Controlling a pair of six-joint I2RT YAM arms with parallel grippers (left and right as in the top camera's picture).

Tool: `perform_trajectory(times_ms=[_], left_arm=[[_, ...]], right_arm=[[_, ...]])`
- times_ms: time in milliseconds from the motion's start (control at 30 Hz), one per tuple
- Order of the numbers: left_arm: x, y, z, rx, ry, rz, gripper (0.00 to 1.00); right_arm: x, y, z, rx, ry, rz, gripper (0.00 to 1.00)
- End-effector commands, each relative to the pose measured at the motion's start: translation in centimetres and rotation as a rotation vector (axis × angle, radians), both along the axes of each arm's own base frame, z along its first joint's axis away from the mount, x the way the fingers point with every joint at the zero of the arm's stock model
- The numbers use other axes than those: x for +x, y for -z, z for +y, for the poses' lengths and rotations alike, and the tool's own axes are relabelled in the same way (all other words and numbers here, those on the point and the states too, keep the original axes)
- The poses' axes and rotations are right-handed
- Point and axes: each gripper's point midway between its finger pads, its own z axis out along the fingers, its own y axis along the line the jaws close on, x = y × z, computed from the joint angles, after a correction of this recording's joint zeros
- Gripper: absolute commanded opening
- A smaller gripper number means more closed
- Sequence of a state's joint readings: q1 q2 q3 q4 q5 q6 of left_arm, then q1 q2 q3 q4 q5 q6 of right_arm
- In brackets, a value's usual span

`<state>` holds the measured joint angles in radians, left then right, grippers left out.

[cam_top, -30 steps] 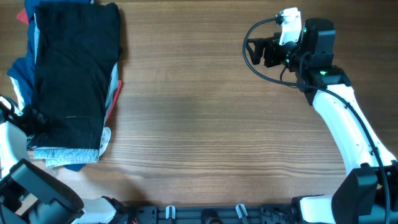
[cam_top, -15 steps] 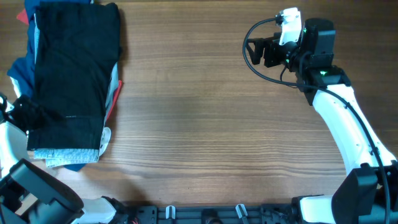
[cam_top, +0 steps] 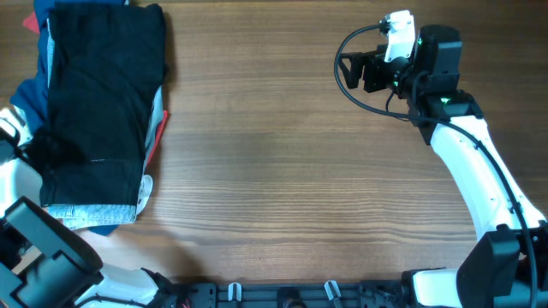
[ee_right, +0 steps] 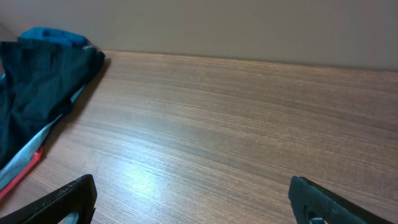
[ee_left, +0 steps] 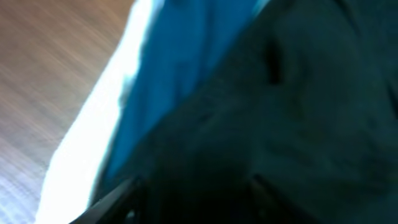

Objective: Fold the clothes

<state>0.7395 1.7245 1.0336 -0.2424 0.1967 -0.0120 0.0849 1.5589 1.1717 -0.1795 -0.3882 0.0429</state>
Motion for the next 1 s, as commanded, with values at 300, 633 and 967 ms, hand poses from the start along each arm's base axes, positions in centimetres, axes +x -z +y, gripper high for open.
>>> perform_trajectory(times_ms=[300, 633, 967], left_arm=[[1.2, -0.3, -1.2, 0.006, 0.043, 0.0, 0.57], [0.8, -0.6, 0.4, 0.034, 0.006, -0.015, 0.73], [0.7, 1.1, 0.4, 0.011, 0.008, 0.013, 0.63]], right_arm=[[0.5, -0.8, 0.3, -0.013, -0.009, -0.026, 1.0], [0.5, -0.7, 0.3, -0.013, -0.009, -0.024, 1.0], [0.5, -0.8, 0.3, -0.015, -0.01, -0.028, 1.0]])
